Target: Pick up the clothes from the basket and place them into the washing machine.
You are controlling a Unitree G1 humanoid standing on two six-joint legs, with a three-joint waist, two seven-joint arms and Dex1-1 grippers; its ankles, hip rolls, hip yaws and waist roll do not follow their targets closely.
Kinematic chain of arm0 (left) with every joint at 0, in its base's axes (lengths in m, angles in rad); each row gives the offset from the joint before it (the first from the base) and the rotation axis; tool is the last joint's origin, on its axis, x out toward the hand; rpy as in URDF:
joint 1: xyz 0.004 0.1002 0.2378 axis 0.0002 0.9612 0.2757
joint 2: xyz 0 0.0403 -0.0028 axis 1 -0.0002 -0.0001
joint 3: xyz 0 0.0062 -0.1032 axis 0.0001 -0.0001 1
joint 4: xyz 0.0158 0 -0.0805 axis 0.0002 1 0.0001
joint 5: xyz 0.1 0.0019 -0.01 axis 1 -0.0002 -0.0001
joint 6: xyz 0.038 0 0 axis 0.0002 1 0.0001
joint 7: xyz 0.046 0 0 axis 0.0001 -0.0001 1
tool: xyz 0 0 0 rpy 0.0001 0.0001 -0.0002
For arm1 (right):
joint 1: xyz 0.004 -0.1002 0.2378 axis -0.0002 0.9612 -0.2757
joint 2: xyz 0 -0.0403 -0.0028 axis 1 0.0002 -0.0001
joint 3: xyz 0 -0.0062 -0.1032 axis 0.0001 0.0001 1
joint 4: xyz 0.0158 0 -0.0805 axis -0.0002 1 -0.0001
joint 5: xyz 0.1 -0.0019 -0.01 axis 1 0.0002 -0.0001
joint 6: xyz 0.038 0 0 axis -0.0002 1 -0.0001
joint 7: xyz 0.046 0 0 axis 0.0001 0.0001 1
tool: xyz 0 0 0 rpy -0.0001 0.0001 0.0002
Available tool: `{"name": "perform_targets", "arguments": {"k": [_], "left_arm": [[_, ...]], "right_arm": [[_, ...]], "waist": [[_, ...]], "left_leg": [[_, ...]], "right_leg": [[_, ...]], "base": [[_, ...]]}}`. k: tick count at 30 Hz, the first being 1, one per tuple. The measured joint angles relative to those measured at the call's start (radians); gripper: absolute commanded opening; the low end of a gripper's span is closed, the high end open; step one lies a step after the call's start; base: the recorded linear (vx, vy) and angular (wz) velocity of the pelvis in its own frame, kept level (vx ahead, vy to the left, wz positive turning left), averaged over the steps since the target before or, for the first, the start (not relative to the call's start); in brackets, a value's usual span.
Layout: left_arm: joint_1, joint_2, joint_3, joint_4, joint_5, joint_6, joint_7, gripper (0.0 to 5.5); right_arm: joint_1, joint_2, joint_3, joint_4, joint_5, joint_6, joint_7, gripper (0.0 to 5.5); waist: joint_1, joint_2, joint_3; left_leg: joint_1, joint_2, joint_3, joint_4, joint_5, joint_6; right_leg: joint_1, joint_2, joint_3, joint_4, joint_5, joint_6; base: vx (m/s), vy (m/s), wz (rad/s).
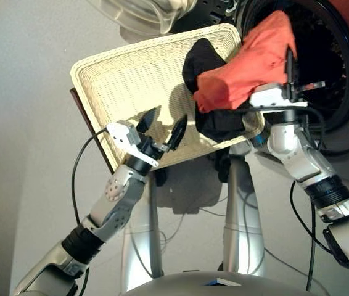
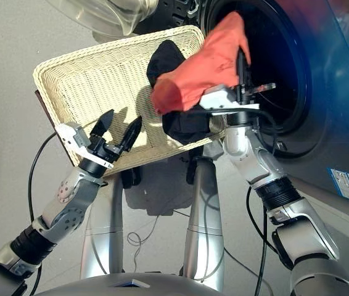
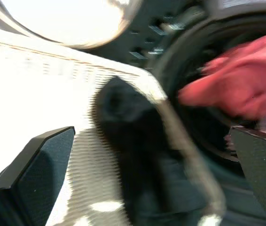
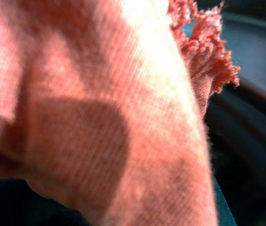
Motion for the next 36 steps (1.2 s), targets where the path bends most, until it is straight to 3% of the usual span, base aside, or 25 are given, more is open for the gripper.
{"name": "perform_targets", "arguments": {"k": [8, 13, 16, 18, 23, 28, 36], "left_arm": [[0.075, -0.053, 0.076, 0.031, 0.012, -0.041, 0.015, 5.50], [0.112, -0.082, 0.111, 0.051, 0.011, -0.043, 0.011, 5.50], [0.119, -0.113, 0.130, 0.059, 0.010, -0.043, 0.006, 5.50], [0.120, -0.128, 0.129, 0.060, 0.010, -0.041, 0.004, 5.50], [0.108, -0.150, 0.120, 0.059, -0.007, -0.039, -0.023, 5.50], [0.064, -0.155, 0.105, 0.035, -0.032, -0.039, -0.026, 5.50], [0.061, -0.148, 0.063, 0.019, -0.053, -0.039, -0.027, 5.50]], "right_arm": [[0.020, 0.024, -0.065, 0.091, 0.087, -0.080, -0.059, 0.00], [-0.053, 0.141, -0.151, 0.355, 0.405, -0.126, -0.088, 0.00], [-0.130, 0.173, -0.159, 0.546, 0.619, -0.194, -0.088, 0.00], [-0.207, 0.177, -0.158, 0.641, 0.764, -0.239, -0.062, 0.00], [-0.400, 0.192, -0.157, 0.831, 1.066, -0.277, 0.030, 0.00], [-0.545, 0.197, -0.168, 0.945, 1.288, -0.300, 0.079, 0.00], [-0.699, 0.145, -0.189, 1.113, 1.385, -0.300, 0.086, 0.00]], "waist": [[0.026, 0.000, 0.013], [0.029, 0.000, 0.017], [0.025, -0.001, 0.021], [0.027, -0.001, 0.029], [0.038, 0.001, 0.053], [0.064, 0.026, 0.092], [0.088, 0.031, 0.097]], "left_leg": [[-0.001, -0.004, -0.006, -0.001, 0.000, 0.000], [-0.005, -0.007, -0.009, -0.002, 0.000, 0.001], [-0.006, -0.005, -0.009, -0.002, 0.000, 0.000], [-0.006, -0.004, -0.009, -0.001, 0.000, 0.001], [-0.006, -0.005, -0.008, -0.002, 0.000, 0.000], [-0.005, -0.007, -0.009, 0.007, 0.000, 0.000], [-0.004, -0.010, -0.011, 0.017, 0.000, 0.000]], "right_leg": [[0.004, -0.002, -0.003, -0.001, 0.000, 0.000], [0.003, -0.003, -0.004, -0.001, -0.001, 0.001], [0.002, -0.002, -0.004, -0.002, -0.001, 0.001], [0.002, -0.002, -0.005, -0.001, -0.001, 0.001], [0.000, -0.002, -0.004, 0.002, 0.000, 0.000], [0.000, -0.004, -0.002, 0.016, 0.003, -0.005], [0.001, -0.009, -0.001, 0.030, 0.003, -0.004]], "base": [[0.000, 0.000, 0.000], [0.000, 0.000, 0.000], [0.000, 0.000, 0.000], [0.000, 0.000, 0.000], [0.000, 0.000, 0.000], [0.000, 0.000, 0.000], [0.000, 0.000, 0.000]]}}
